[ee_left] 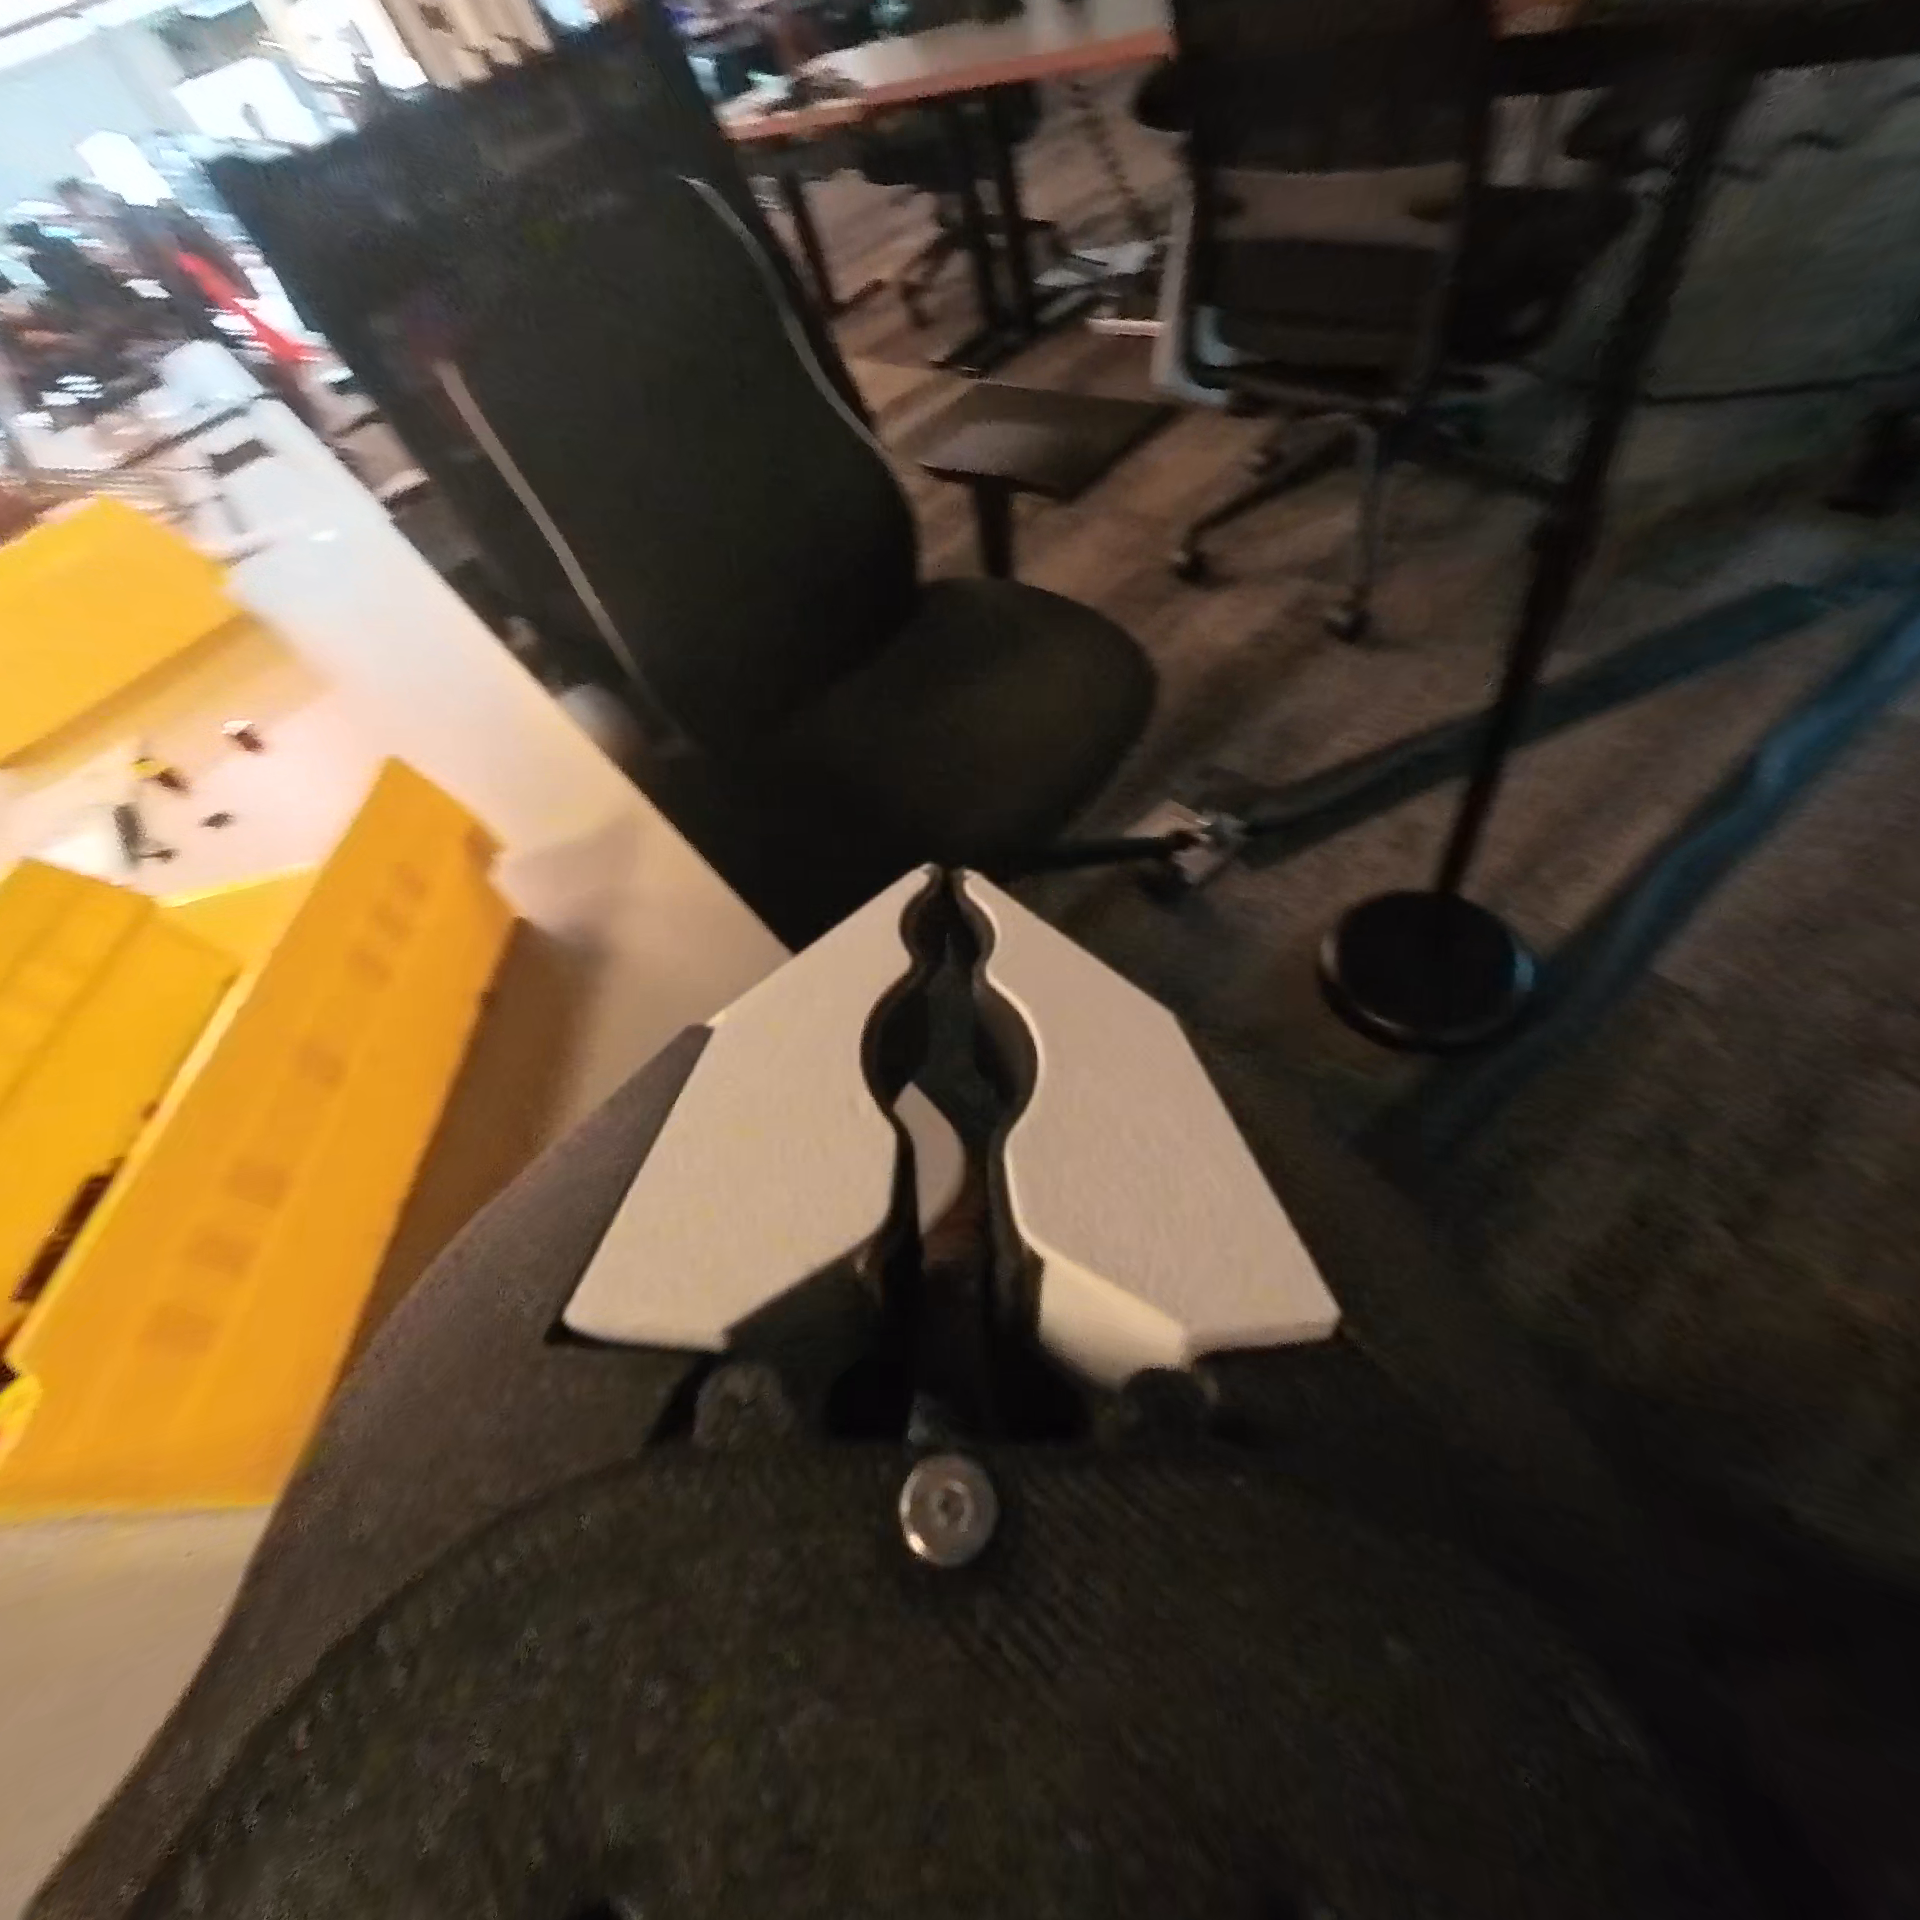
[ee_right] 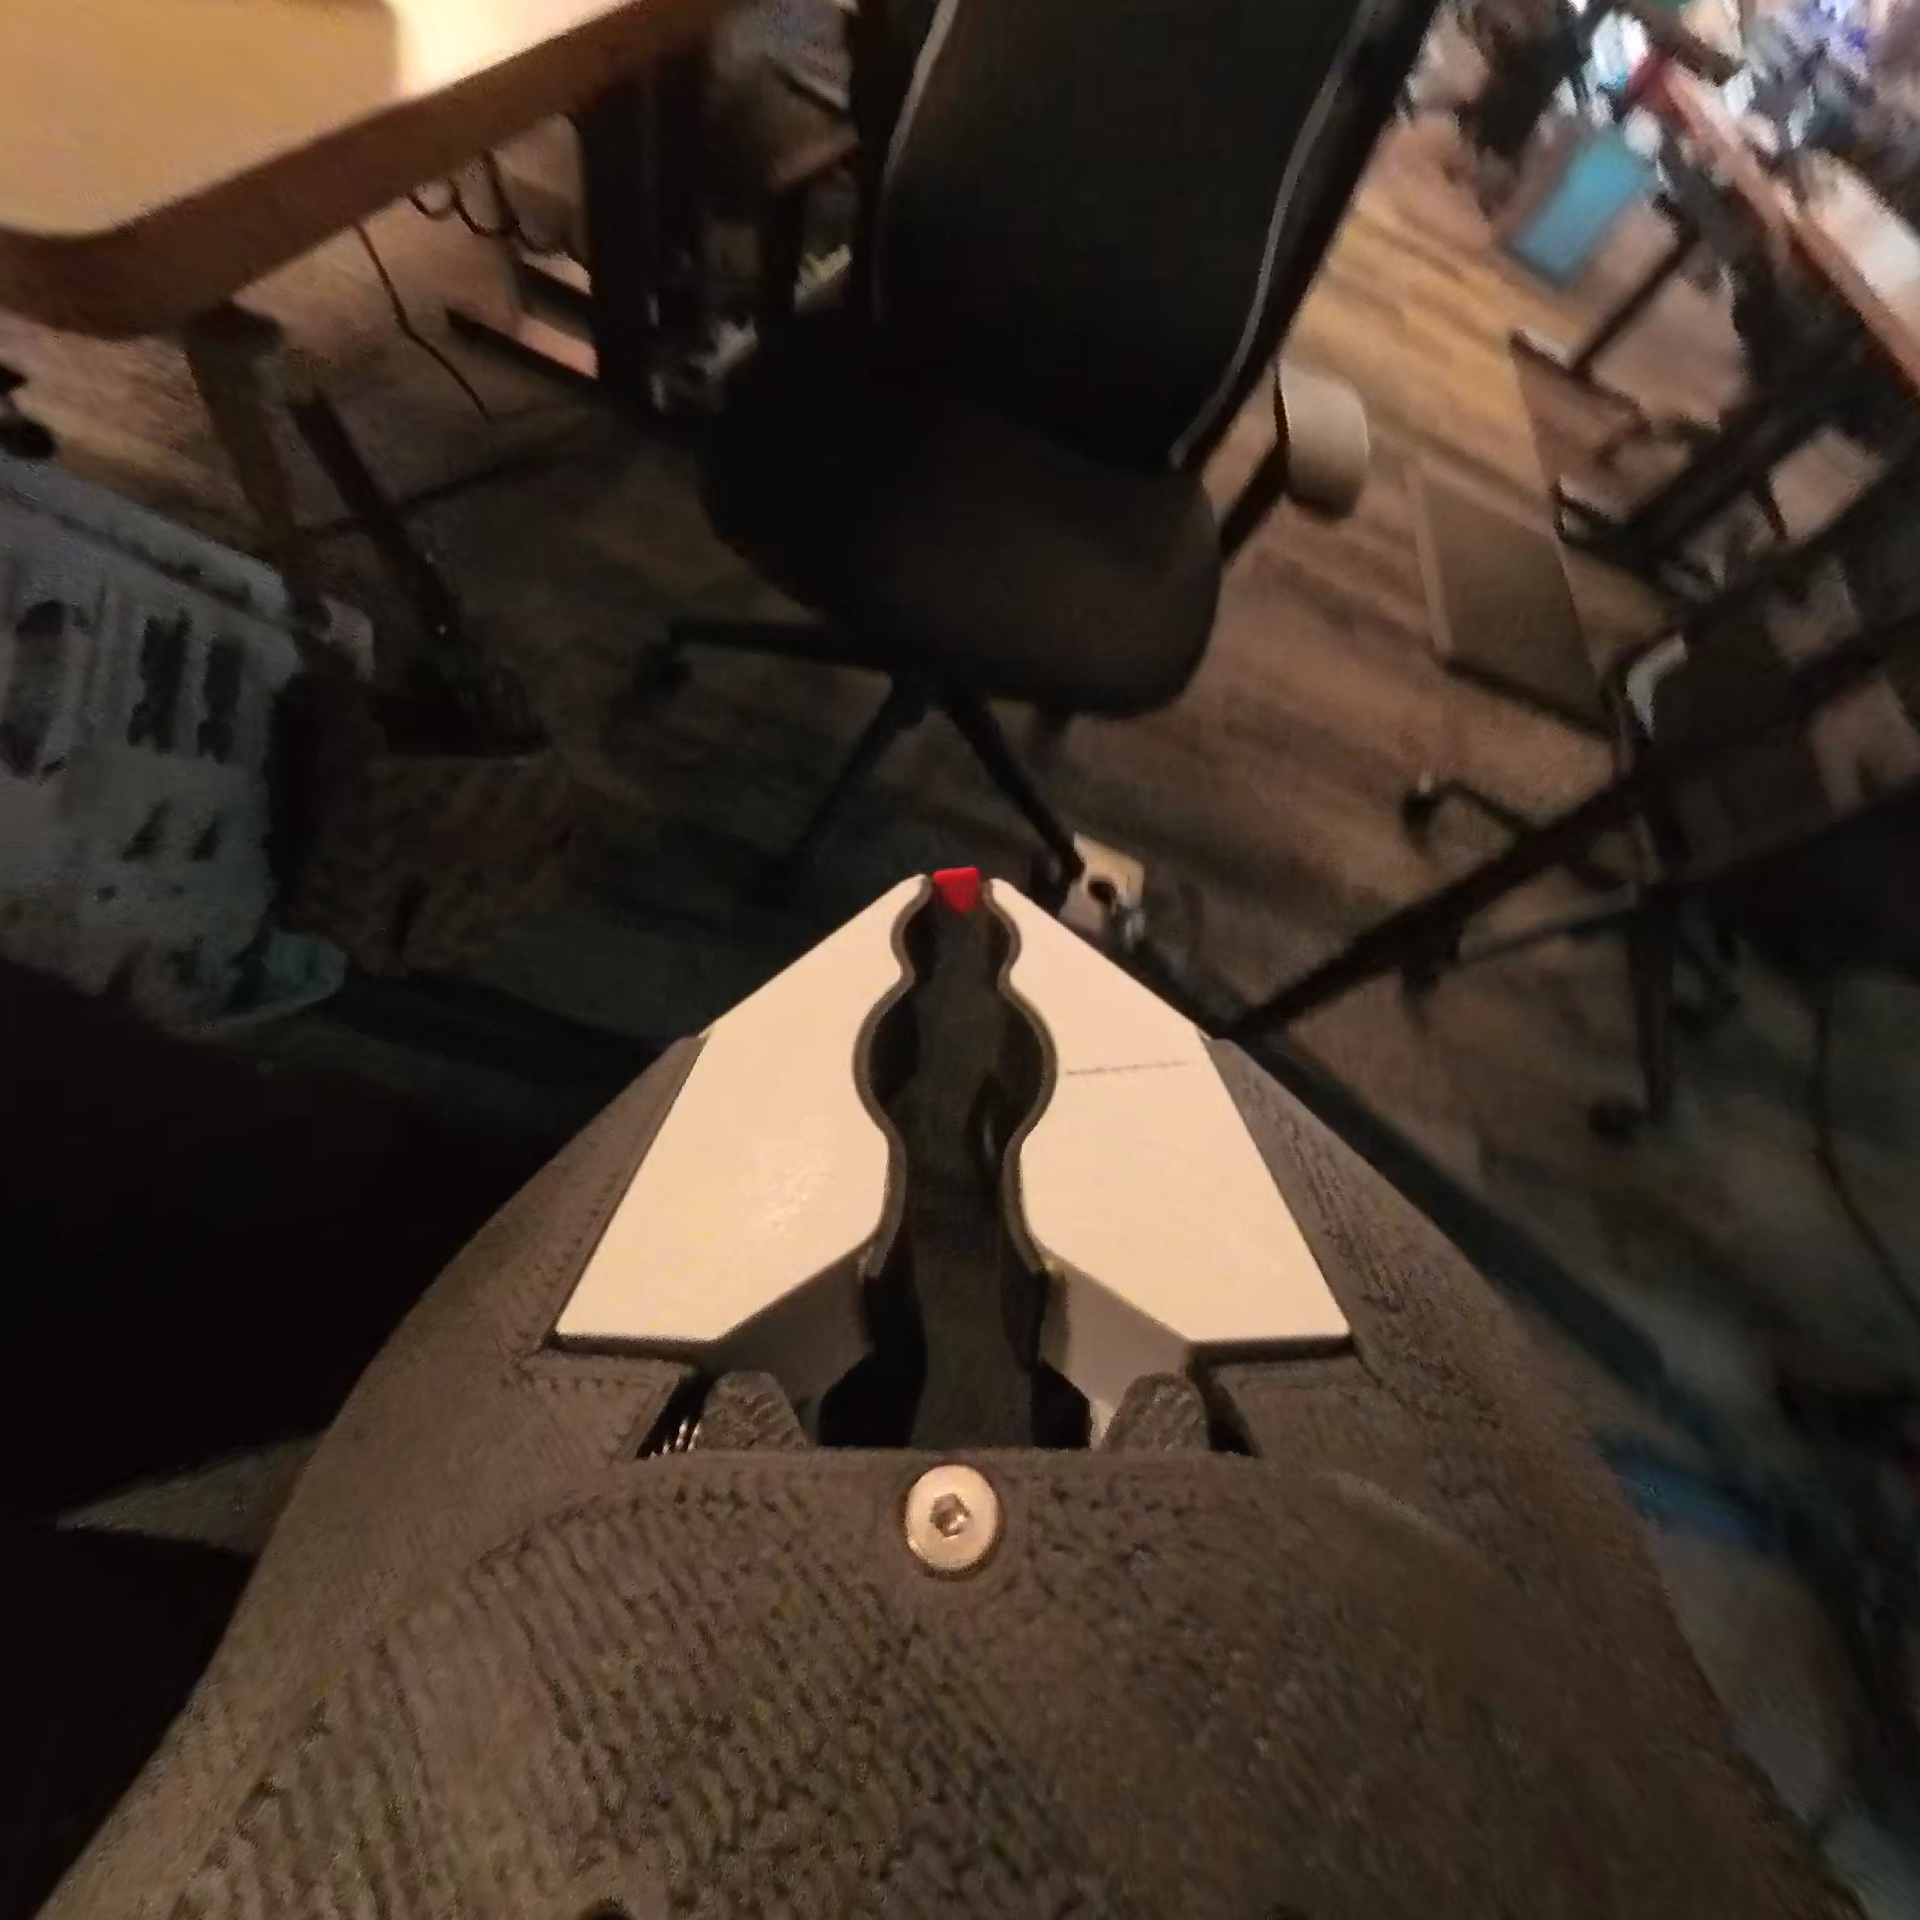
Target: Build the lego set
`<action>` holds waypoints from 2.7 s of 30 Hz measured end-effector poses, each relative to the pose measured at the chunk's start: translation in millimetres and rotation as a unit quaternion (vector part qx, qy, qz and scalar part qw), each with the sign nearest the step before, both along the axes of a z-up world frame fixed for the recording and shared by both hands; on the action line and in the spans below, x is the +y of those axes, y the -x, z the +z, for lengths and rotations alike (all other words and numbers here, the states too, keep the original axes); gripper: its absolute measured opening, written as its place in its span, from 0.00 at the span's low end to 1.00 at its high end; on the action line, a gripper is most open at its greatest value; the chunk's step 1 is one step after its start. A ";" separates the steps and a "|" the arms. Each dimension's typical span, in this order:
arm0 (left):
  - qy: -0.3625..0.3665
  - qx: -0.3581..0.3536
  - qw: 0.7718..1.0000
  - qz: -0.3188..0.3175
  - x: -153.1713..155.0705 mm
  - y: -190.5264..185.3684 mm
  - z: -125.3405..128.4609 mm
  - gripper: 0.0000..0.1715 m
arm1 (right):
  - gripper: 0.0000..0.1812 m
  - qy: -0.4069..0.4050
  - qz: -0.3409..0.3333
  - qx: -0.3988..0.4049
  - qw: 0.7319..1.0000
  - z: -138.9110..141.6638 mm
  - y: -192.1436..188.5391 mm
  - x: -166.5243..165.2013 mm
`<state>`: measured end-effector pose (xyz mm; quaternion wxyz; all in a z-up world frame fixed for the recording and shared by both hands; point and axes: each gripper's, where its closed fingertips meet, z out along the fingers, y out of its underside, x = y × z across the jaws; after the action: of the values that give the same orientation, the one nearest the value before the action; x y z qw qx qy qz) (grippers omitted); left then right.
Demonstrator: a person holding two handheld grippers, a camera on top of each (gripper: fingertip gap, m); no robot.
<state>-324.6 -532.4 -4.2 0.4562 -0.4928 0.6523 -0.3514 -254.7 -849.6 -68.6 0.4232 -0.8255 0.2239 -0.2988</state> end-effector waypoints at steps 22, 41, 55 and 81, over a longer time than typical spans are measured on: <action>-0.077 -0.045 0.829 0.552 170.7 22.1 45.5 0.00 | 0.03 -0.121 0.494 -0.055 0.859 113.9 -271.9 524.6; 0.053 -0.047 0.258 0.964 -63.1 -15.9 -29.5 0.00 | 0.03 -0.278 0.858 0.190 0.387 217.6 39.7 640.9; -0.077 -0.009 0.153 0.985 -108.1 -241.3 -140.6 0.00 | 0.03 -0.339 0.901 0.235 0.137 128.2 -133.6 550.0; -0.106 -0.043 0.435 0.893 106.2 -409.3 -61.0 0.00 | 0.03 -0.330 0.888 0.125 0.295 92.4 -429.0 752.6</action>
<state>84.8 -426.2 -65.2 0.5922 -0.7336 -0.1391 0.3029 174.2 -97.0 23.8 0.6349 -0.3399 -0.5154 0.4644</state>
